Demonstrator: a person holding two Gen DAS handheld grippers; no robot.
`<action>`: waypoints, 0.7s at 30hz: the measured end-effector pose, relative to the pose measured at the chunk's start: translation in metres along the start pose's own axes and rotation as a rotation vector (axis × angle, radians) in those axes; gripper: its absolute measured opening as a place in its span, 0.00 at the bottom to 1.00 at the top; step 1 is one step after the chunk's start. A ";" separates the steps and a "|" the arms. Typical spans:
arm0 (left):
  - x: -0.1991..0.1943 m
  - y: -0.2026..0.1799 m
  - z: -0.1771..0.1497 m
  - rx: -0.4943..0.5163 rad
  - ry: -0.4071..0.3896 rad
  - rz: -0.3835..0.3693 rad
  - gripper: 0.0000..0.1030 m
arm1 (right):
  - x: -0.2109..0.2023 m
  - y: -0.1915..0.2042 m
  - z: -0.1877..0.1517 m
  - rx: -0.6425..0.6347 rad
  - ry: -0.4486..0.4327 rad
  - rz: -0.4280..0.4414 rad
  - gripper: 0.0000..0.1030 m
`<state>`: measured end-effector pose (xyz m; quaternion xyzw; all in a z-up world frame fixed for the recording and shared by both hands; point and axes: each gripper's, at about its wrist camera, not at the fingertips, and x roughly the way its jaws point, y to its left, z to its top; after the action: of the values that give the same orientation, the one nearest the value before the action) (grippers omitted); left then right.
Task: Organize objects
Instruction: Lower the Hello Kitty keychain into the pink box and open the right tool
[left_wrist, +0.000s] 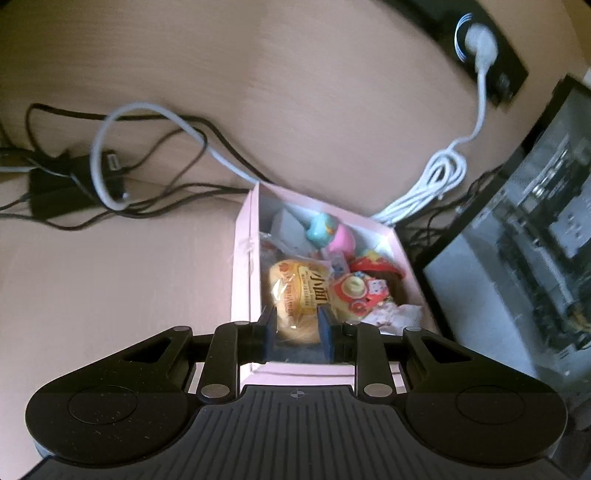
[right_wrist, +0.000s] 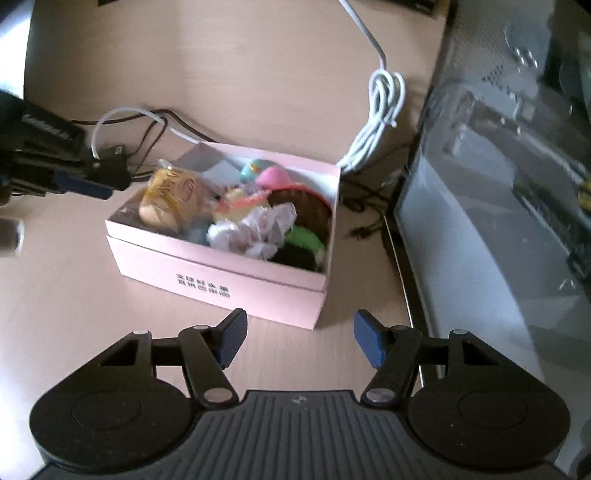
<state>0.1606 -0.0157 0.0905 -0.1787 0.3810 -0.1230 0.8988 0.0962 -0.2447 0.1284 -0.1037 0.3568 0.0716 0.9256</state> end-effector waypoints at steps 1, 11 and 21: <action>0.008 -0.002 0.001 0.012 0.013 0.034 0.26 | 0.003 0.000 0.000 -0.005 -0.002 -0.003 0.63; -0.002 -0.010 -0.011 0.057 -0.003 0.134 0.16 | 0.032 0.023 0.009 -0.131 -0.019 -0.036 0.62; -0.028 -0.019 -0.004 0.116 -0.100 0.165 0.23 | 0.025 0.014 0.009 -0.122 -0.026 -0.019 0.62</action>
<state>0.1372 -0.0236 0.1141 -0.1001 0.3414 -0.0614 0.9325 0.1178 -0.2273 0.1163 -0.1621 0.3388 0.0859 0.9228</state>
